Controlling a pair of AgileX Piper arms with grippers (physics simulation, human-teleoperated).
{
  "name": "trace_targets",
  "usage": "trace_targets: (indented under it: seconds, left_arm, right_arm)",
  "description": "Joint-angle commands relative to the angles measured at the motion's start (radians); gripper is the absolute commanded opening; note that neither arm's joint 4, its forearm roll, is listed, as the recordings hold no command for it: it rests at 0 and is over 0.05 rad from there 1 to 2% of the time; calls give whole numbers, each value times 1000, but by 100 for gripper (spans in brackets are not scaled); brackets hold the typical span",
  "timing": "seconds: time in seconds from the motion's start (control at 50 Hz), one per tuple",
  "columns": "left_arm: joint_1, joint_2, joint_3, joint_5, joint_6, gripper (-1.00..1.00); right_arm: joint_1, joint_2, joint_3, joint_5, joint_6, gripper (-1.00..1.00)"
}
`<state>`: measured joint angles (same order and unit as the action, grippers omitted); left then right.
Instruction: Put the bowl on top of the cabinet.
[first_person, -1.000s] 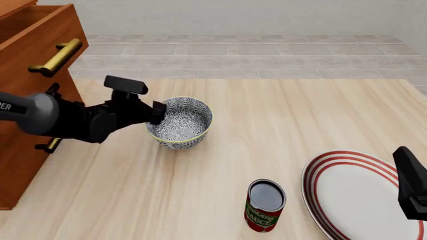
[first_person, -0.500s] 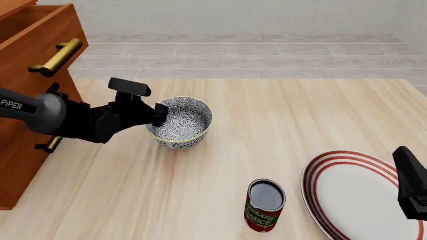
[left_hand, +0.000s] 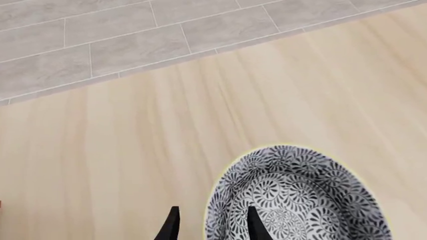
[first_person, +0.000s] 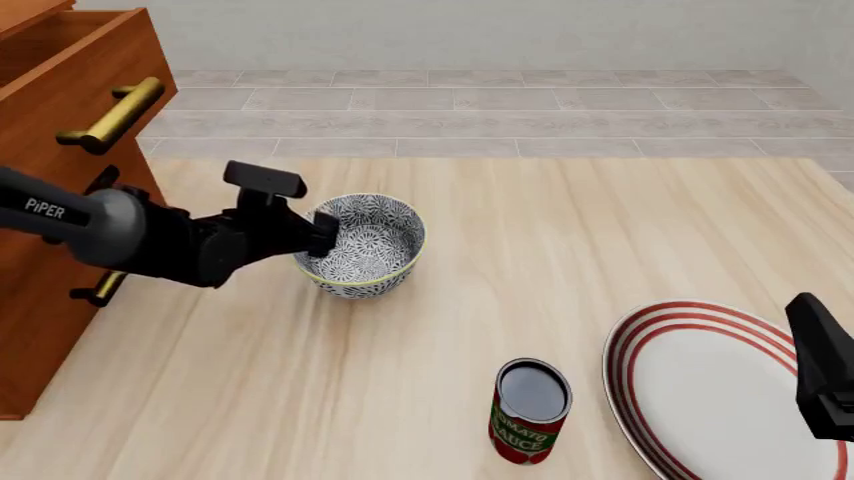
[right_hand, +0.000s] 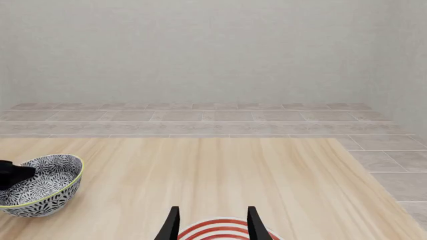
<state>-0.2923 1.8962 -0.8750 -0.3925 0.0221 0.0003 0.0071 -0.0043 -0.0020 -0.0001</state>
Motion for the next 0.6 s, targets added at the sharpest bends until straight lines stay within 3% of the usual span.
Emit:
trace_targets:
  seconds: [0.02, 0.34, 0.36, 0.6]
  left_arm:
    - [0, 25, -11, -1, 1, 100]
    - [-16, 37, -10, -2, -1, 100]
    - [13, 42, -15, -3, 11, -100]
    - [-11, -6, 1, 15, -8, -100]
  right_arm:
    - [0, 0, 0, 0, 0, 100]
    - [0, 0, 0, 0, 0, 100]
    - [0, 0, 0, 0, 0, 100]
    - [0, 0, 0, 0, 0, 100]
